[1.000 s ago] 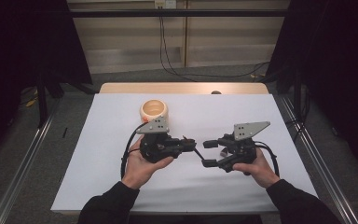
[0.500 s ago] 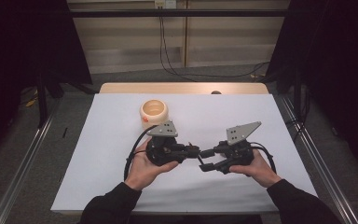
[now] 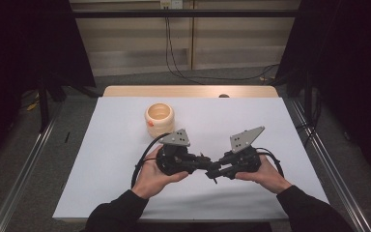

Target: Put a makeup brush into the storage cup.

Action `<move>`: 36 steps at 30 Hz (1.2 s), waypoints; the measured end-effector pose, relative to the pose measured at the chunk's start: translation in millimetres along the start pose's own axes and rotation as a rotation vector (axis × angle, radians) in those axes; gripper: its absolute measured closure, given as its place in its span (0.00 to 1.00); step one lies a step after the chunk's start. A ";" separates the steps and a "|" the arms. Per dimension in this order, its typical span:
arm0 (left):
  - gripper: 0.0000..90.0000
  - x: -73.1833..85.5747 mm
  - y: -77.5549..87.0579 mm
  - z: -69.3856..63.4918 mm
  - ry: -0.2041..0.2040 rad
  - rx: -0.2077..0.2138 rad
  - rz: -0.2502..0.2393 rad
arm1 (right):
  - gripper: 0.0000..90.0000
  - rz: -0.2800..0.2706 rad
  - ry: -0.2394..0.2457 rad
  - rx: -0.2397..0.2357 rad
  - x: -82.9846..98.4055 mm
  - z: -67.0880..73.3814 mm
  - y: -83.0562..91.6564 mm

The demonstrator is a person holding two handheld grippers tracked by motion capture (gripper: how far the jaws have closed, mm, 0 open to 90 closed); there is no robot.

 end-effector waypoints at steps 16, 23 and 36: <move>0.92 1.1 -1.1 3.2 0.021 0.006 -0.020 | 0.94 0.008 0.028 0.013 1.9 -0.7 -1.3; 0.90 -1.3 1.1 4.4 0.031 0.015 -0.065 | 0.94 -0.012 0.026 0.026 -0.5 -1.5 0.3; 0.35 -12.2 9.4 15.6 0.022 -0.073 -0.251 | 0.94 -0.084 -0.004 0.096 -3.7 -10.2 10.2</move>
Point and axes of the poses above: each handheld gripper's, and its own axes: y roughly backward along the jaws, x roughly out of its underside, z roughly to its left, the point moved 7 cm from there along -y, roughly forward along the jaws, and after that the axes turned 12 degrees about y, right-handed, at the moved point
